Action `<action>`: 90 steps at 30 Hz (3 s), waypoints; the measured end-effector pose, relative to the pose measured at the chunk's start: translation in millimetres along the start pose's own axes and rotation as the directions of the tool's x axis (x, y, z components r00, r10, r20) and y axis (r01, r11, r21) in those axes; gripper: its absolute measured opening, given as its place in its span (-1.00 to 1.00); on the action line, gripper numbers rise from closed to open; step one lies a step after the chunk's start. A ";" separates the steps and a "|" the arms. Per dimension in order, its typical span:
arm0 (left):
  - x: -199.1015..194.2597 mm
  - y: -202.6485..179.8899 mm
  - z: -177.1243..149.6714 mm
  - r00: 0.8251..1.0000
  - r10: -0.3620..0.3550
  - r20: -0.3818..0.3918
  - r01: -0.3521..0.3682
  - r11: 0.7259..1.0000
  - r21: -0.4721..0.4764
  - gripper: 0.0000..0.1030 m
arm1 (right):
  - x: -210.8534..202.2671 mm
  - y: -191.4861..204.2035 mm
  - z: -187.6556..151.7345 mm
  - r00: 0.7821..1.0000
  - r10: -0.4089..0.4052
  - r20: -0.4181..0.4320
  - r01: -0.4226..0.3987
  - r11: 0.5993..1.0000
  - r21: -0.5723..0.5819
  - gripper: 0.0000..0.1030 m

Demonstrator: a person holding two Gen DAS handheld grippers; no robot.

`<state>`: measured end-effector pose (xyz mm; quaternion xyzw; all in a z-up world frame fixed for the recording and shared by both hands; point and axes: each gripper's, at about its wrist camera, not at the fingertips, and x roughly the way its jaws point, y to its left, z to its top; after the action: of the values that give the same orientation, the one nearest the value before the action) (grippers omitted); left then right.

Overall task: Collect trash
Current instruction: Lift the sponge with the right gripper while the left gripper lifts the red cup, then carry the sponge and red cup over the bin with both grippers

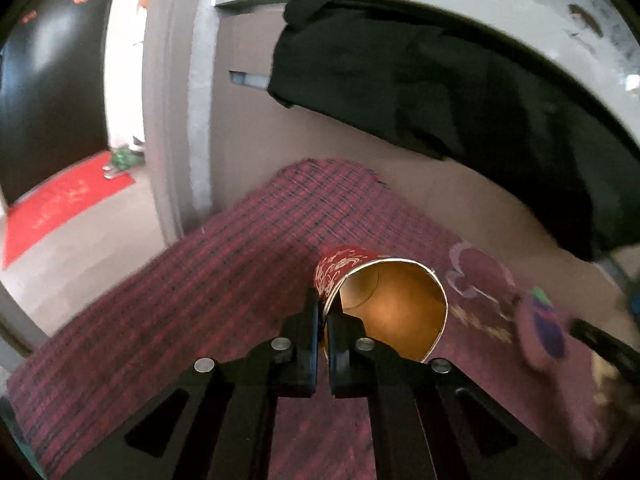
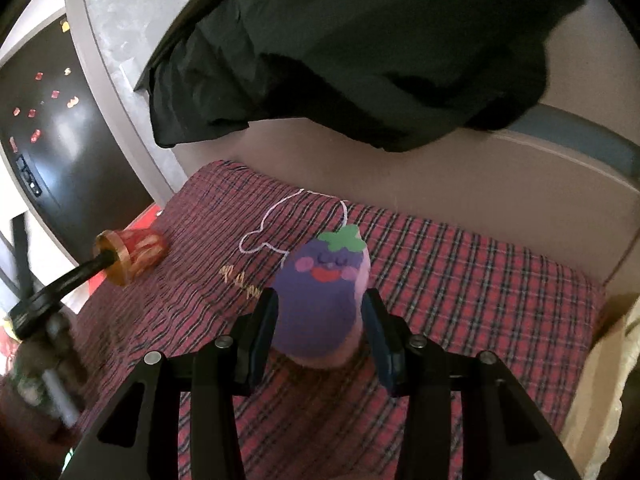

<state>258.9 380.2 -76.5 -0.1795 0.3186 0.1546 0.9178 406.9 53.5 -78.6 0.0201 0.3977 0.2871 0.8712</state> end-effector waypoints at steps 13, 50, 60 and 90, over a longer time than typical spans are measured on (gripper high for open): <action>-50.7 21.8 -48.2 0.992 -0.126 -0.030 0.125 0.991 -0.041 -0.93 | 18.6 48.1 4.0 0.998 -0.062 -0.008 0.061 0.993 -0.104 -0.17; -63.3 -12.0 -45.1 0.989 -0.147 0.013 0.148 0.988 -0.033 -0.93 | 22.1 88.1 5.3 0.982 -0.180 0.051 0.186 0.970 -0.155 -0.47; -106.9 -119.1 -30.2 0.962 -0.251 0.104 0.239 0.964 0.119 -0.93 | -105.8 56.4 -6.5 0.971 -0.124 0.204 0.157 0.975 -0.158 -0.47; -165.7 -411.5 -64.2 0.852 -0.483 0.202 0.352 0.815 0.460 -0.93 | -326.8 -144.0 -59.0 0.796 -0.395 0.458 0.392 0.914 0.107 -0.47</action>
<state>264.6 -40.6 77.5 -0.0247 0.1478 -0.0966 0.9840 265.5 -246.7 65.9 0.0089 0.1706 0.0851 0.9816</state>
